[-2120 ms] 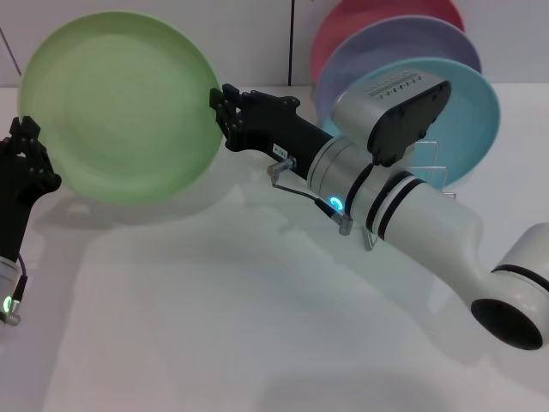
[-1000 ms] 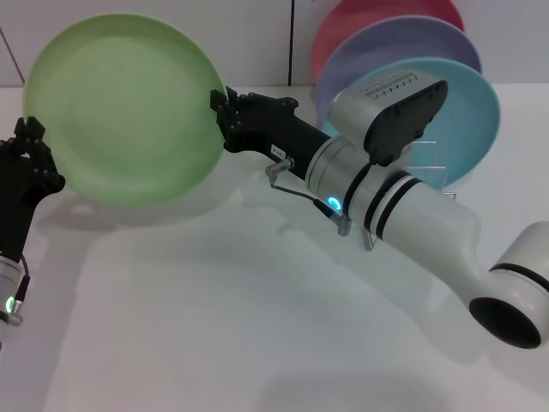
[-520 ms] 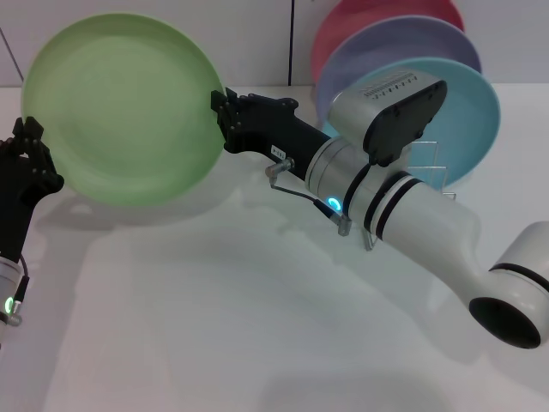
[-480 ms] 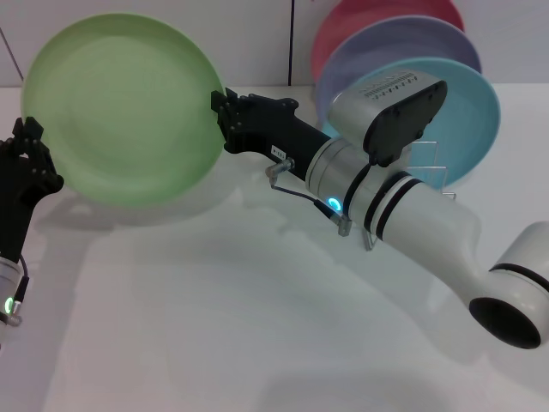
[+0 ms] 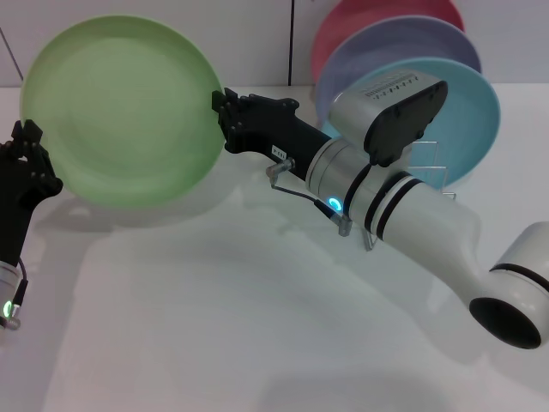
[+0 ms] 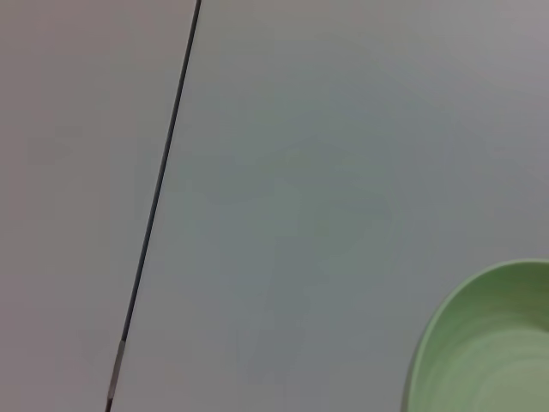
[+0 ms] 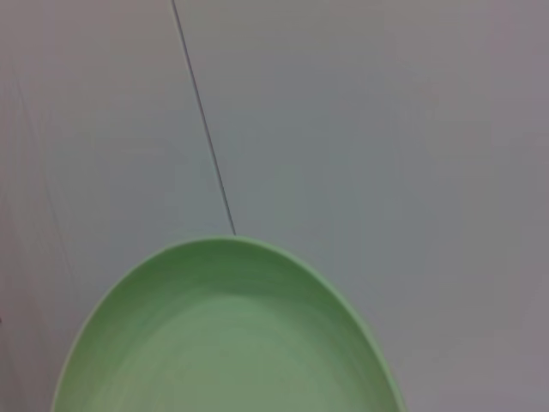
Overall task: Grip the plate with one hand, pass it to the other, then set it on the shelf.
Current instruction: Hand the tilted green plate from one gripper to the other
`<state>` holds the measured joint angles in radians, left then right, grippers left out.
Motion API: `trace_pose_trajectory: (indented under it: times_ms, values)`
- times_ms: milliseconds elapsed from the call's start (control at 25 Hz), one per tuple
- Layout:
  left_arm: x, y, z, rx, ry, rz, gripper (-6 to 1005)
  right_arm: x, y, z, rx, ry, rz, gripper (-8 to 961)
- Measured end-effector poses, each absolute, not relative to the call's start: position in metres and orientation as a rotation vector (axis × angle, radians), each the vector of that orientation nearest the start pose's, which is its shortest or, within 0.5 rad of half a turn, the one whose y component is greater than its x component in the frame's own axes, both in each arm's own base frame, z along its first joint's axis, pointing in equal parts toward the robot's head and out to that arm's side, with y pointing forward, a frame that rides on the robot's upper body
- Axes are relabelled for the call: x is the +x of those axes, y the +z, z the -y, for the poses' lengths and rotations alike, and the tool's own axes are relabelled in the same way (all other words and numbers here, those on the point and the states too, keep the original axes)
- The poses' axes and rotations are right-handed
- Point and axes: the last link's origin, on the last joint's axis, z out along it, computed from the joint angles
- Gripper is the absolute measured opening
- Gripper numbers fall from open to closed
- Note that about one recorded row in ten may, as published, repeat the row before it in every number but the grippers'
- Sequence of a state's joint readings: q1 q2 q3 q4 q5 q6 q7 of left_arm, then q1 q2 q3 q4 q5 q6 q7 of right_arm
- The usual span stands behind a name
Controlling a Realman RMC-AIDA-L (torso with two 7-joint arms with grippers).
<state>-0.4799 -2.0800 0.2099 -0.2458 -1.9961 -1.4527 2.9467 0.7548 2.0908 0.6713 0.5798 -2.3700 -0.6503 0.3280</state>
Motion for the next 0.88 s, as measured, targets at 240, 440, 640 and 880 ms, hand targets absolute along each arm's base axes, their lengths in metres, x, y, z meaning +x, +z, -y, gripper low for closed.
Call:
trace_pose_trajectory:
  times_ms: [240, 440, 640, 880]
  values:
    - [-0.3103, -0.0208, -0.3044, -1.486, -0.92, 0.589, 51, 0.1292, -0.1281, -0.384, -2.186, 0.934, -0.667, 49]
    - [-0.3106, -0.0206, -0.3038, -1.485, -0.921, 0.588, 51, 0.1291, -0.128, -0.3841, -2.187, 0.933, -0.664, 45]
    - [-0.3105, -0.0205, -0.3037, -1.485, -0.922, 0.587, 51, 0.1287, -0.1281, -0.3839, -2.187, 0.934, -0.663, 40]
    - [-0.3102, -0.0212, -0.3034, -1.487, -0.923, 0.589, 51, 0.1284, -0.1282, -0.3838, -2.188, 0.935, -0.663, 34]
